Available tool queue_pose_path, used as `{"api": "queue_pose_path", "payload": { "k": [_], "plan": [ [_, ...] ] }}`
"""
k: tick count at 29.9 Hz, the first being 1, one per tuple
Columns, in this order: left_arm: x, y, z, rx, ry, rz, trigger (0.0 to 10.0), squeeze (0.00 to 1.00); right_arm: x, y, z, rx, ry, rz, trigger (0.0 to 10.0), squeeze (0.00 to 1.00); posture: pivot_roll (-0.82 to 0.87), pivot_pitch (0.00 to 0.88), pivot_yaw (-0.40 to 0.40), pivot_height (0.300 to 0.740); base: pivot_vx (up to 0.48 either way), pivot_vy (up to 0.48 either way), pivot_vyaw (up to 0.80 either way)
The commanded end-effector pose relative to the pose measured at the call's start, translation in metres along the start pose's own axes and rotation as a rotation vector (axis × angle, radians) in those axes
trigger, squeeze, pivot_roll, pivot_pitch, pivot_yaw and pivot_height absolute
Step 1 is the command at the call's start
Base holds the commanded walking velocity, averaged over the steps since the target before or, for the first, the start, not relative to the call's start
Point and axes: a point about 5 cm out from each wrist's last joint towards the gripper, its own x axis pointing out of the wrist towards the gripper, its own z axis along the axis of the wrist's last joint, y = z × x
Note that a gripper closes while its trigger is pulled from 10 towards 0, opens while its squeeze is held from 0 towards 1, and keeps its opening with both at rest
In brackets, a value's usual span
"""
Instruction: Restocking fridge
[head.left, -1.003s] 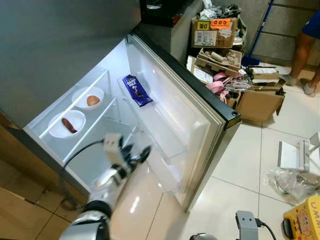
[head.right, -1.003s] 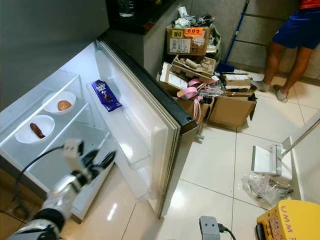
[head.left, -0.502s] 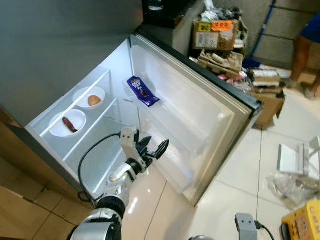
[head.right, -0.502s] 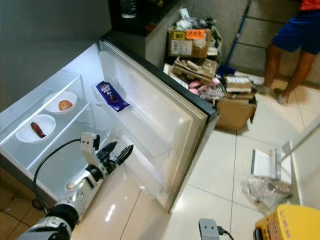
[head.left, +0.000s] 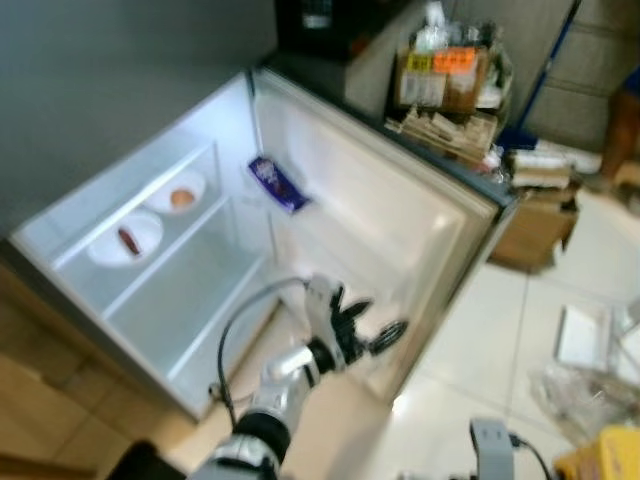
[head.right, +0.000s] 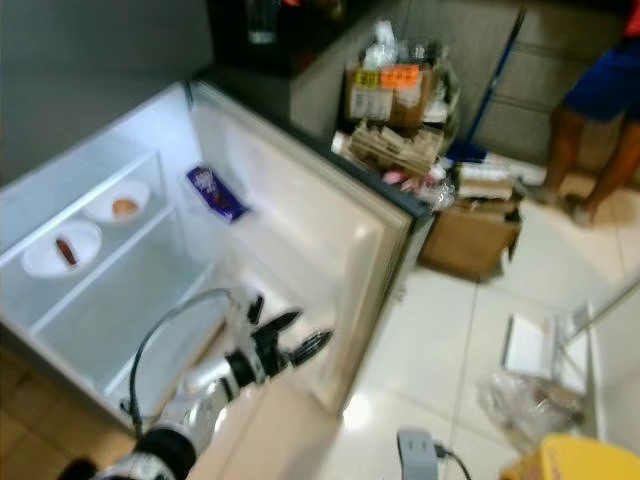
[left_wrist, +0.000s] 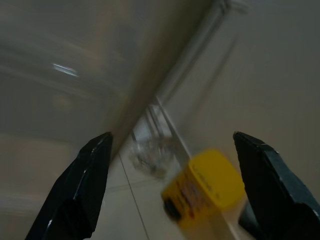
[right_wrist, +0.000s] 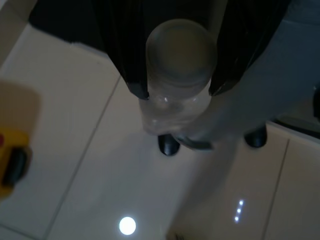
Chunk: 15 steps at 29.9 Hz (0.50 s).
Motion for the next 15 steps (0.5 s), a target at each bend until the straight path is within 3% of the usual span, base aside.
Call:
{"api": "queue_pose_path", "payload": {
  "k": [1, 9, 15],
  "plan": [
    [0.001, -0.001, -0.002, 0.004, 0.015, -0.007, 10.0, 0.0, 0.0, 0.004, -0.004, 0.005, 0.014, 0.016, 10.0, 0.0, -0.05, 0.083, -0.01, 0.74, 0.0, 0.0, 0.0],
    [-0.012, 0.007, -0.006, 0.019, 0.045, 0.045, 10.0, 0.0, 0.0, 0.005, -0.005, 0.002, 0.016, 0.019, 10.0, 0.0, -0.04, 0.08, -0.008, 0.74, 0.0, 0.0, 0.0],
    [-0.011, 0.007, -0.001, 0.03, 0.028, 0.035, 10.0, 0.0, 0.001, 0.006, -0.004, 0.002, 0.014, 0.022, 10.0, 0.0, -0.05, 0.081, -0.01, 0.74, 0.0, 0.0, 0.0]
  ]
}}
